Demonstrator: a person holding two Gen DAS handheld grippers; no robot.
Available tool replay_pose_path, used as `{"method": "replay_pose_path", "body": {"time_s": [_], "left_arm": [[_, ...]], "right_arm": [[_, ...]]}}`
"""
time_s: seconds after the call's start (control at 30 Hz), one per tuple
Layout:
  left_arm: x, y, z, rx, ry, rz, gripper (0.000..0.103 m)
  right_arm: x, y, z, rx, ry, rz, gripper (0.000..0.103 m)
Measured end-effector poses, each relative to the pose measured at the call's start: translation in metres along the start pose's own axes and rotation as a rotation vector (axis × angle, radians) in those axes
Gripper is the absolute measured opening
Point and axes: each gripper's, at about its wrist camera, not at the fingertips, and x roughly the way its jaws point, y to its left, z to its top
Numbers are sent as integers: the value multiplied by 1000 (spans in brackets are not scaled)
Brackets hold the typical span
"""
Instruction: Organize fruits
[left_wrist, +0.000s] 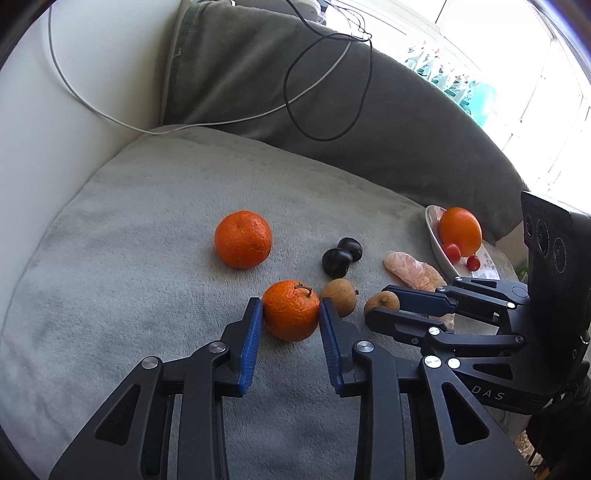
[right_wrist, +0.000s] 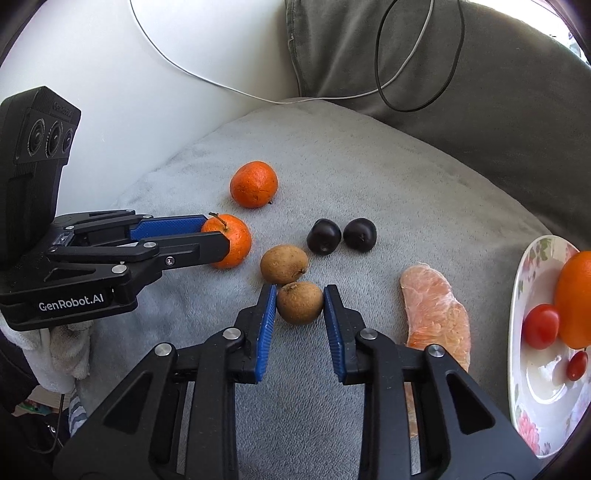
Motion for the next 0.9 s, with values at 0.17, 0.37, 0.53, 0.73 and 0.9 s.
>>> {"method": "replay_pose_path", "body": {"time_s": [0.17,0.37,0.53,0.73,0.9], "left_arm": [[-7,-3,2,-1,-12,-8,29],[-11,-13,4,10,-25,-29,29],[-13,-27,7,26,-33,-57,28],[-11,-48,11,60,-38,-94,17],[-7,-68,16,100,-61,-108,8]], "right_arm": [[-18,-9,-4,34,-38,-11,27],[-46,-24,-12,79,-90,-51,28],[-73,-44,-24,133,-138,-90,28],[-102,-71,-43,204,-179,-149,28],[-115,-93,-58,262,-193,-175,27]]}}
